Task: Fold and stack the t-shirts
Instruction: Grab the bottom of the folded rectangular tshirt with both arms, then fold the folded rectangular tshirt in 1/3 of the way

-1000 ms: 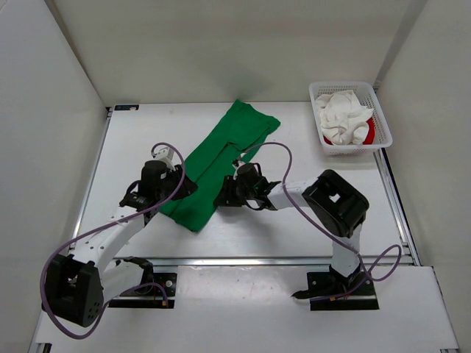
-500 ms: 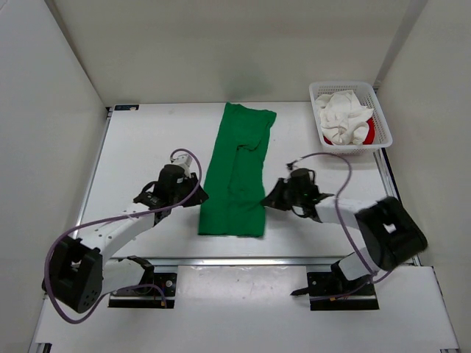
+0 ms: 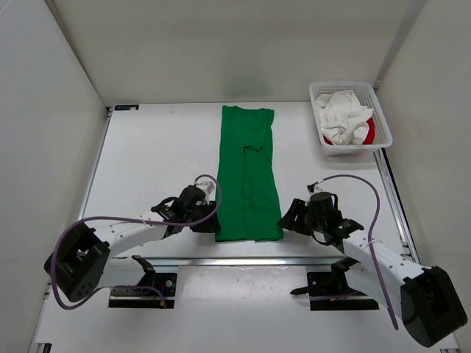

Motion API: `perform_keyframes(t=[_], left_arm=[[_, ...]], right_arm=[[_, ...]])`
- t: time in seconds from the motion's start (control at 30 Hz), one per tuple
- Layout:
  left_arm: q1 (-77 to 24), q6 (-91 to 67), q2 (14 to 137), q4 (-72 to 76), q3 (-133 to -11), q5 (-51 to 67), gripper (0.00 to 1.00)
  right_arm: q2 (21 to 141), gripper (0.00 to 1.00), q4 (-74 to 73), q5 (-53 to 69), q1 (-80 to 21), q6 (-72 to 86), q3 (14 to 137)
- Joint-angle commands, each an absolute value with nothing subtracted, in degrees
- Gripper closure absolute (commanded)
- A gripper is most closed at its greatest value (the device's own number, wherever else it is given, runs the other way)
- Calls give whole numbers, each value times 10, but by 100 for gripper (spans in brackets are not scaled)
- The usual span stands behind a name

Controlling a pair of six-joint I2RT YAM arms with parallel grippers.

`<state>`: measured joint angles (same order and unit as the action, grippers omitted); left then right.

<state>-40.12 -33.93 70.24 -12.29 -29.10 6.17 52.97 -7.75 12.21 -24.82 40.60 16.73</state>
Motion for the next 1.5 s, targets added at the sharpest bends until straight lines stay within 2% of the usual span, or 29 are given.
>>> perform_keyframes(t=[0.0,0.07,0.27,0.47,0.5,0.53,0.57,0.67,0.77,0.9,1.07,1.17,1.47], left_arm=[[-424,-354,708,-115,-277,76,52],[-424,-356,704,-112,-270,87,54],[-450,-363,712,-112,-260,82,54],[-452,-372,722,-103,-248,85,57],[-453,-373,722,-97,-251,87,59],[-452,-374,723,-95,-250,93,66],[-447,-379,723,-91,-249,94,70],[-460,-382,711,-97,-252,93,91],[-459,-388,683,-135,-239,88,100],[-451,-403,578,-203,-211,94,100],[-437,-403,546,-230,-281,99,100],[-394,-372,604,-215,-357,98,100],[-274,-338,822,-126,-539,94,100]], right_arm=[[498,53,-116,107,-264,442,137],[480,58,-120,119,-271,456,117],[476,67,-104,140,-293,471,108],[484,94,-85,155,-308,478,106],[481,97,-86,154,-303,480,107],[481,100,-85,154,-308,480,101],[479,100,-90,154,-306,480,105],[461,100,-112,140,-321,484,102],[430,100,-147,132,-374,524,89],[362,100,-195,102,-433,570,90],[385,100,-214,133,-353,493,162],[457,100,-191,163,-254,399,248],[746,100,-100,209,-126,311,444]])
